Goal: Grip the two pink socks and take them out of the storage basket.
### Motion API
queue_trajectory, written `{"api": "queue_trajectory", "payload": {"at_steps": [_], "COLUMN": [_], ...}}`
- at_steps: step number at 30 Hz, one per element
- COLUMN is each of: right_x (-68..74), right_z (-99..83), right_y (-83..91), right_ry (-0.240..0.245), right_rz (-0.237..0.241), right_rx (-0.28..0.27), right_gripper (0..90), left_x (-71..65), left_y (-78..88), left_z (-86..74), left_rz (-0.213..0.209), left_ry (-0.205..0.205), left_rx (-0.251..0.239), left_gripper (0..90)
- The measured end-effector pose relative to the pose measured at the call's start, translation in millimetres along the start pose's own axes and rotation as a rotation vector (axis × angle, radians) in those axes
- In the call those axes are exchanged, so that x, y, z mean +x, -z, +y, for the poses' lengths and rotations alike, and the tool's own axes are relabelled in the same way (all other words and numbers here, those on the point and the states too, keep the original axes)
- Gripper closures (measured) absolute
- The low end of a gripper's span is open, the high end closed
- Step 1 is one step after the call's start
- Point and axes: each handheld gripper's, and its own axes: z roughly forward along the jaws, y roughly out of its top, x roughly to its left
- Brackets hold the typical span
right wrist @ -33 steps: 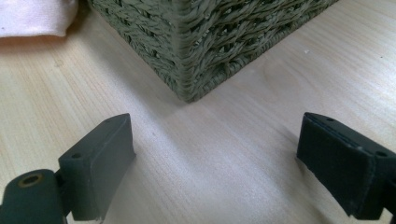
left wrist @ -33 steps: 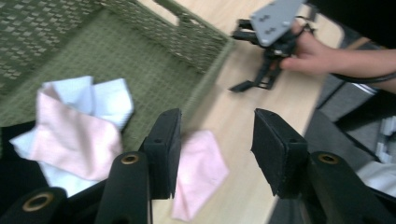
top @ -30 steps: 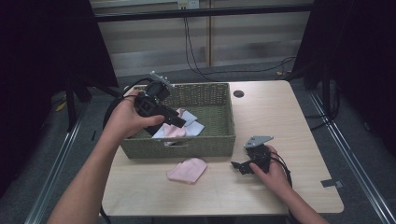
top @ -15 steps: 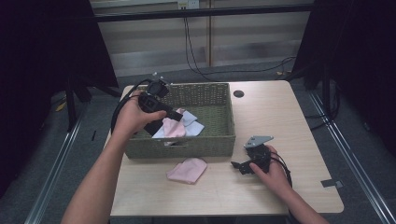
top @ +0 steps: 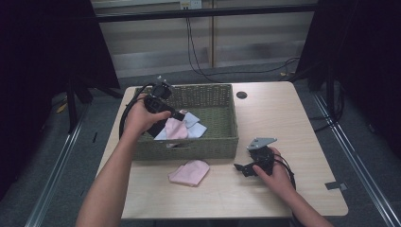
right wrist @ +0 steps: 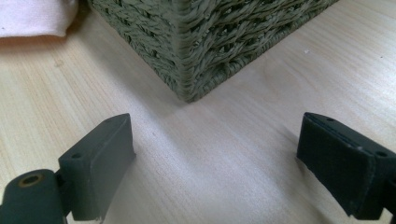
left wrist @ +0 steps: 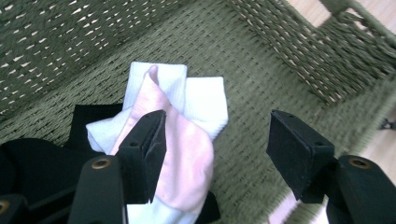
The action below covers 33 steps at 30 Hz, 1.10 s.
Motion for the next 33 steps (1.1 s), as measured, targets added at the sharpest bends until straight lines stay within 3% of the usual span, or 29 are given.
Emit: {"api": "queue_trajectory", "payload": {"at_steps": [6,7,10,15,20,25,28,33], "right_x": [0.0,0.1,0.1,0.2,0.2,0.4,0.1,0.4], "right_z": [0.0,0.0,0.1,0.1,0.1,0.1,0.2,0.2], "right_y": [0.0,-0.1,-0.1,-0.1,-0.1,-0.1,-0.3,-0.3], "right_ry": [0.0,-0.001,0.0,0.0,0.0,-0.002,0.002,-0.001], "right_rz": [0.0,0.0,0.0,0.0,0.001,0.002,0.002,0.004], "right_rx": [0.0,0.0,0.0,0.0,0.0,0.001,-0.001,0.0], "right_gripper": [10.2,10.2,10.2,10.2,10.2,10.2,10.2,10.2], "left_x": [11.3,14.1,19.7,28.0,38.4,40.9,42.6,43.2], "left_y": [-16.3,-18.8,-26.4,-36.4,-54.2,-61.0,-63.7,-66.9], "left_z": [-3.5,-3.4,-3.7,-4.6,-15.0,-17.5,-17.5,-18.2], "left_rz": [0.018,0.021,0.027,0.034,0.032,0.041,0.057,0.08], "left_ry": [0.012,-0.003,0.019,0.019,0.047,0.065,0.075,0.076], "left_rx": [0.02,0.029,0.041,0.057,0.07,0.075,0.076,0.091], "left_gripper": [33.4,33.3,32.7,28.4,25.9,26.8,32.0,51.2]}}
